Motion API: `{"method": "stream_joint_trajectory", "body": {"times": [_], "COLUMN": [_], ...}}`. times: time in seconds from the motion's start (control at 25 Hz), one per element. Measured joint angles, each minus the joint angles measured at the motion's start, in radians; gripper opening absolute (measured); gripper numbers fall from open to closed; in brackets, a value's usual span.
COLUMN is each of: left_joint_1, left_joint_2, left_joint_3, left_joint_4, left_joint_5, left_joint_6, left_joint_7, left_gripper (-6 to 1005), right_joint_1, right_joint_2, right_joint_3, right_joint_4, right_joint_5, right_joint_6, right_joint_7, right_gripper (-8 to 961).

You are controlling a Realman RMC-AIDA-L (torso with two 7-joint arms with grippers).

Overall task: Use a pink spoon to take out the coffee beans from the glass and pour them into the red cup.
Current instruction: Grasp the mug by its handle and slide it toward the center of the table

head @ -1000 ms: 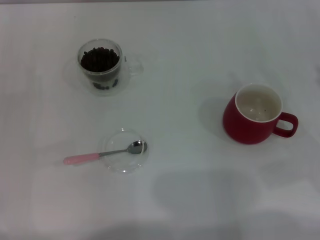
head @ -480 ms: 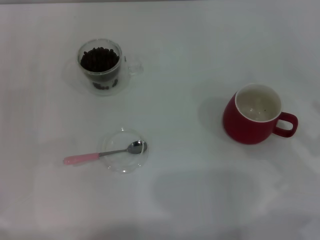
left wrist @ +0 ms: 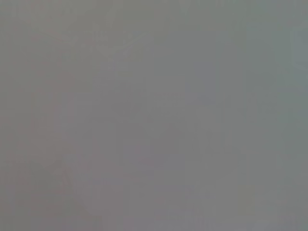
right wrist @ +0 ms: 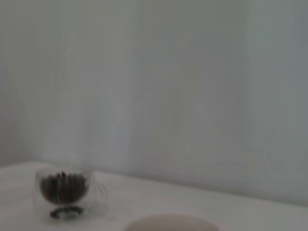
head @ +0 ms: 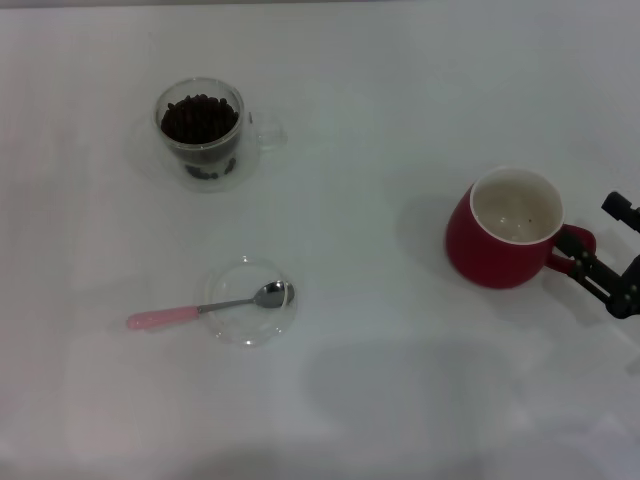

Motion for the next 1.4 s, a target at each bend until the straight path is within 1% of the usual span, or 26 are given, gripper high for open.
{"method": "stream_joint_trajectory", "body": {"times": [0.12,0.44,0.84,1.0,1.24,1.4], "left_joint_1": [0.003,0.006,-0.001,0.0,0.003,0.003], "left_joint_2": [0.0,-0.002,-0.002,-0.002,-0.002,0.0], "left_joint_3": [0.0,-0.001,-0.001,0.0,0.0,-0.001], "left_joint_4": [0.0,-0.001,-0.007,-0.008,-0.008,-0.007], "left_joint_5": [0.001,-0.003,-0.001,0.0,-0.002,-0.003], "left_joint_6": [0.0,0.001,0.001,0.001,-0.002,-0.007], "left_joint_7": [0.0,0.0,0.0,0.0,0.0,0.0], "left_gripper": [700,700,699,699,699,699], "right_joint_1": [0.001,0.001,0.004,0.006,0.007,0.007], "right_joint_2": [0.0,0.0,0.0,0.0,0.0,0.0], "right_joint_3": [0.002,-0.002,0.008,0.01,0.009,-0.001], "right_joint_4": [-0.001,0.003,-0.022,-0.032,-0.044,-0.061], "right_joint_5": [0.0,0.0,0.011,0.012,0.007,0.002], "right_joint_6": [0.038,0.073,0.196,0.206,0.202,0.198], "right_joint_7": [-0.02,-0.037,-0.064,-0.072,-0.083,-0.106], "right_gripper": [744,742,740,739,654,534]}}
